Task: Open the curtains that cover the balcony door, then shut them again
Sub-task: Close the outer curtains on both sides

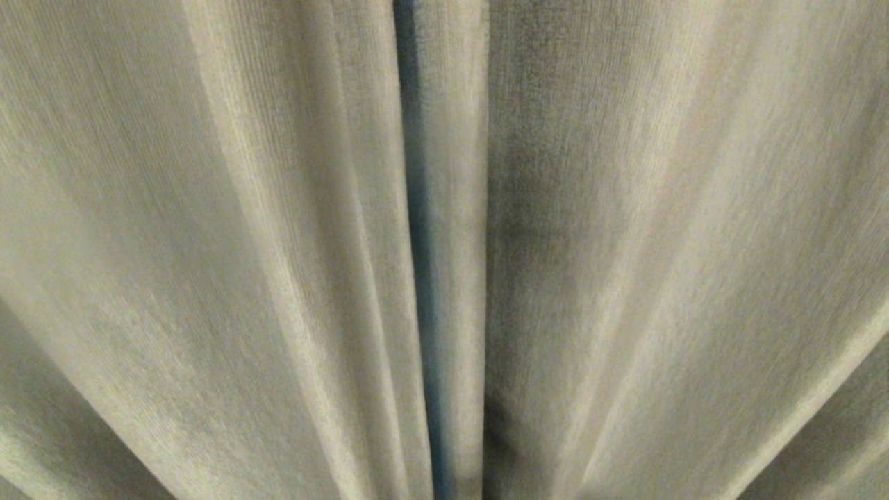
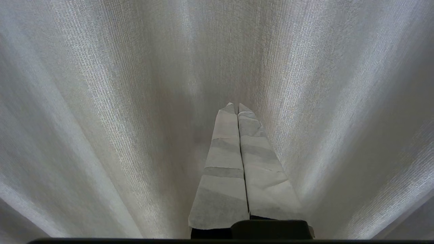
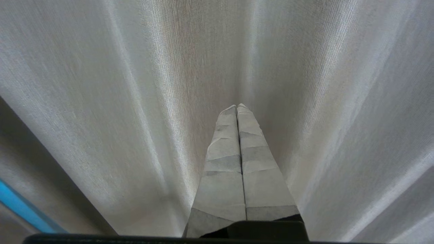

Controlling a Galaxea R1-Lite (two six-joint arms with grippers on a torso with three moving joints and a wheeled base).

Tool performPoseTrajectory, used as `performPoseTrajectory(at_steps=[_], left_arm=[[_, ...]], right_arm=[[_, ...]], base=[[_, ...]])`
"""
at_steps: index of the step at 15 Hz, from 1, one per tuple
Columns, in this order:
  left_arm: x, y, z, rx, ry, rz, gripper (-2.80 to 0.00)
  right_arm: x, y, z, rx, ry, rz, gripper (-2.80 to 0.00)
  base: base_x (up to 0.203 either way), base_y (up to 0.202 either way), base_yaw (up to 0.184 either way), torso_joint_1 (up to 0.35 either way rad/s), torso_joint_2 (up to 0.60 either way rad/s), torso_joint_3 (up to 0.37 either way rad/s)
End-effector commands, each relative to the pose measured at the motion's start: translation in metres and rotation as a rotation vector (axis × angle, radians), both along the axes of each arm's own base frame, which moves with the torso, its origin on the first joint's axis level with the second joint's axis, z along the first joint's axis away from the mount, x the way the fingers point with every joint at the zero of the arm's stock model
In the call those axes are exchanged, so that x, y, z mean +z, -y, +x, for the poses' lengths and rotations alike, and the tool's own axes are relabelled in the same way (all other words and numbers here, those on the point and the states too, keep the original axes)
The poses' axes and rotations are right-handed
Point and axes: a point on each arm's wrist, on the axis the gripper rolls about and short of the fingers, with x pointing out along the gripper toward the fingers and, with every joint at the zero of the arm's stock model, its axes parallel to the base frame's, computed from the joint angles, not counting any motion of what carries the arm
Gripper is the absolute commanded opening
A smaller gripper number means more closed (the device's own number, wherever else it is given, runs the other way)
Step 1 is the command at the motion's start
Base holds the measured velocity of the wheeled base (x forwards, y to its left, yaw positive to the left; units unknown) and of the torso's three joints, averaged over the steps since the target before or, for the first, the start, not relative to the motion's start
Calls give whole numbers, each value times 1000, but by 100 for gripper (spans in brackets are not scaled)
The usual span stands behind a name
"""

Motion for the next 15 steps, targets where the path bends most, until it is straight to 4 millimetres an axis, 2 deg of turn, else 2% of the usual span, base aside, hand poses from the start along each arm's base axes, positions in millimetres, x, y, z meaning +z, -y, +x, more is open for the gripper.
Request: performPoseTrajectory(at_steps=[1, 15], left_arm=[[0, 0, 0, 1, 0, 0, -280], [0, 0, 0, 0, 0, 0, -280]], right_arm=[[0, 0, 0, -1, 0, 1, -280], [1, 0, 0, 0, 14, 2, -280]], base=[[0, 0, 0, 0, 0, 0], [0, 0, 0, 0, 0, 0]])
